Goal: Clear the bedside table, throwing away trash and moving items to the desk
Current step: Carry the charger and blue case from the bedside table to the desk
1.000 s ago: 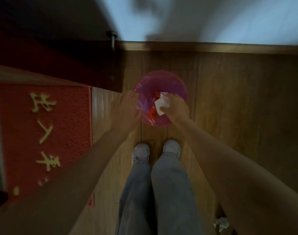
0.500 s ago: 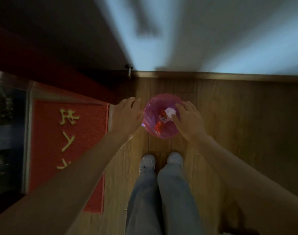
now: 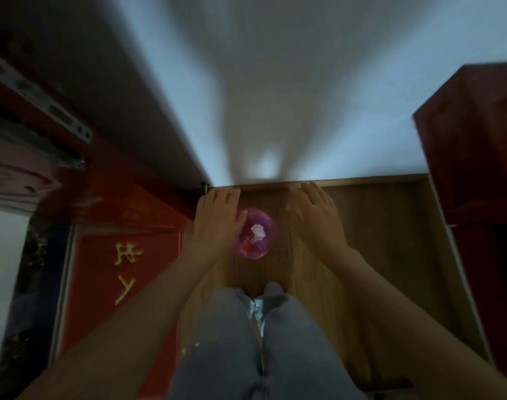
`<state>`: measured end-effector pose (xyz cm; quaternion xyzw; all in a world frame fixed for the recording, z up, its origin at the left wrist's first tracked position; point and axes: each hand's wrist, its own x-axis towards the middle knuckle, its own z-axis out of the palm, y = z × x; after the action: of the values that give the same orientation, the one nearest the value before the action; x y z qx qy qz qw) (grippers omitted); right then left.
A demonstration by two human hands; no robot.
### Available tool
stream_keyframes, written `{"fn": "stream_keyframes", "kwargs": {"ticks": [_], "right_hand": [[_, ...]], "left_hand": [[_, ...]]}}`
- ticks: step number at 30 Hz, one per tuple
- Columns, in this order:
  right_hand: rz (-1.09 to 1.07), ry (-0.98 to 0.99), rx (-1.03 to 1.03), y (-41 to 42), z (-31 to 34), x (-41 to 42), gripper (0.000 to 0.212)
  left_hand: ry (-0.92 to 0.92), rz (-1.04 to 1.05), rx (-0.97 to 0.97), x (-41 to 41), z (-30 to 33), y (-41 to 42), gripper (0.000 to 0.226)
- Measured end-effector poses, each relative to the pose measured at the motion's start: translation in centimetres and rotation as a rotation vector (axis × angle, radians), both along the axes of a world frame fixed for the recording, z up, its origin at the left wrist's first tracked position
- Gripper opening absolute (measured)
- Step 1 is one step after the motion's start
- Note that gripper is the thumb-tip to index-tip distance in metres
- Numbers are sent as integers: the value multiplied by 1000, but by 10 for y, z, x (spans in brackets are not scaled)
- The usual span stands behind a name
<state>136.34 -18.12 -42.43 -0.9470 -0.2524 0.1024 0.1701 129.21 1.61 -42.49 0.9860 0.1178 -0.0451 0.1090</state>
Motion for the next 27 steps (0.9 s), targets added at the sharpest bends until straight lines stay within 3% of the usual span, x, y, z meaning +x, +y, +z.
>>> {"fn": "stream_keyframes", "kwargs": {"ticks": [10, 17, 27], "right_hand": [[-465, -75, 24, -64, 94, -68, 43], [-884, -43, -71, -88, 117, -155, 48], [-1355, -94, -79, -122, 143, -326, 51]], "left_hand": [[-92, -362, 5, 18, 96, -41, 48], [-93, -721, 19, 19, 114, -72, 51], [-183, -1151, -5, -52, 132, -159, 53]]}}
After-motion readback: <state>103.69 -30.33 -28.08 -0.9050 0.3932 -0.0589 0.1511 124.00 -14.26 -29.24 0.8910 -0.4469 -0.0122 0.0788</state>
